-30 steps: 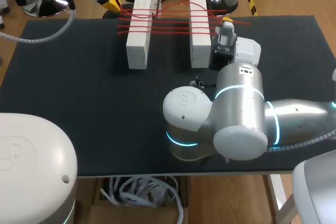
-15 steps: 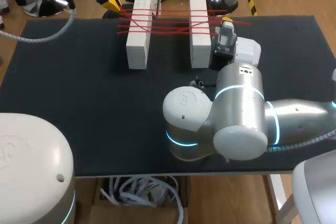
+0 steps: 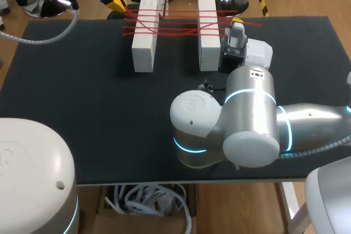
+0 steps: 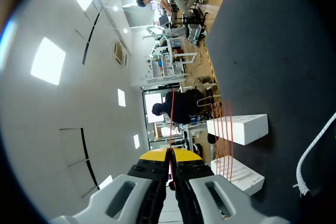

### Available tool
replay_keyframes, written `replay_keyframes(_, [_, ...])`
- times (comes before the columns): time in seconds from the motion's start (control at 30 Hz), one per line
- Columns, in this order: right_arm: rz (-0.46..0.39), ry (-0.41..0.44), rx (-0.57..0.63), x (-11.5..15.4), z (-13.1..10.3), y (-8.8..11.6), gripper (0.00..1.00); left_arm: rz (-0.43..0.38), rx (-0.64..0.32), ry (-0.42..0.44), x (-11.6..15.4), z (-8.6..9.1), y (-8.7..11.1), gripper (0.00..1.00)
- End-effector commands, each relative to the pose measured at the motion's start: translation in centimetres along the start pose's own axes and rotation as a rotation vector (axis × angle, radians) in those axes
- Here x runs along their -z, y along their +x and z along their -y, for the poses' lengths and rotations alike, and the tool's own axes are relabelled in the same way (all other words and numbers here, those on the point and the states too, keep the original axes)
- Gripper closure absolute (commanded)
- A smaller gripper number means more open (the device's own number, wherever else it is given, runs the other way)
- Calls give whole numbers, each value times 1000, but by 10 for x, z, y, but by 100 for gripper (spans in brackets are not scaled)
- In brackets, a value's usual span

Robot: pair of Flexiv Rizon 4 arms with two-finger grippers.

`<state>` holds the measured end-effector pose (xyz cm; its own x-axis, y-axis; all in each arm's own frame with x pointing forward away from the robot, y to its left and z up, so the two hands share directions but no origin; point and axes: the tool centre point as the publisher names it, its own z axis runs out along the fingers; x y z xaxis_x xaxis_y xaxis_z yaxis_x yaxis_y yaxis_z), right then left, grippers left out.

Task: Grab the tape and strap the tape.

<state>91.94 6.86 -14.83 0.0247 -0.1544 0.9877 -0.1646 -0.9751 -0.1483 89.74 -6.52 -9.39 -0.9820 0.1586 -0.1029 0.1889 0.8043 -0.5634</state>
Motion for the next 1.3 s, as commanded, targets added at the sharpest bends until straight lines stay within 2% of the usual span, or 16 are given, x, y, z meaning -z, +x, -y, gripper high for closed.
replay_keyframes(0.03, [5,-1,1,0,0,2,100,-2,1,-3,1,0,0,100])
replay_keyframes(0.37, [5,-1,1,0,0,2,100,-2,1,-3,1,0,0,100])
replay_keyframes(0.5, [-56,4,184,2,3,13,100,-2,1,-3,1,0,0,100])
replay_keyframes(0.63, [-136,9,443,6,8,25,100,-2,1,-3,1,0,0,100])
replay_keyframes(0.67, [-167,3,501,7,9,26,100,-2,1,-3,1,0,0,100])
replay_keyframes(0.87, [-214,-2,737,12,12,32,100,-2,1,-3,1,0,0,100])
replay_keyframes(1.03, [-305,40,998,20,19,36,100,-2,1,-3,1,0,0,100])
replay_keyframes(1.23, [-409,47,1194,29,20,38,100,-2,1,-3,1,0,0,100])
replay_keyframes(1.3, [-425,36,1174,32,21,41,100,-2,1,-3,1,0,0,100])
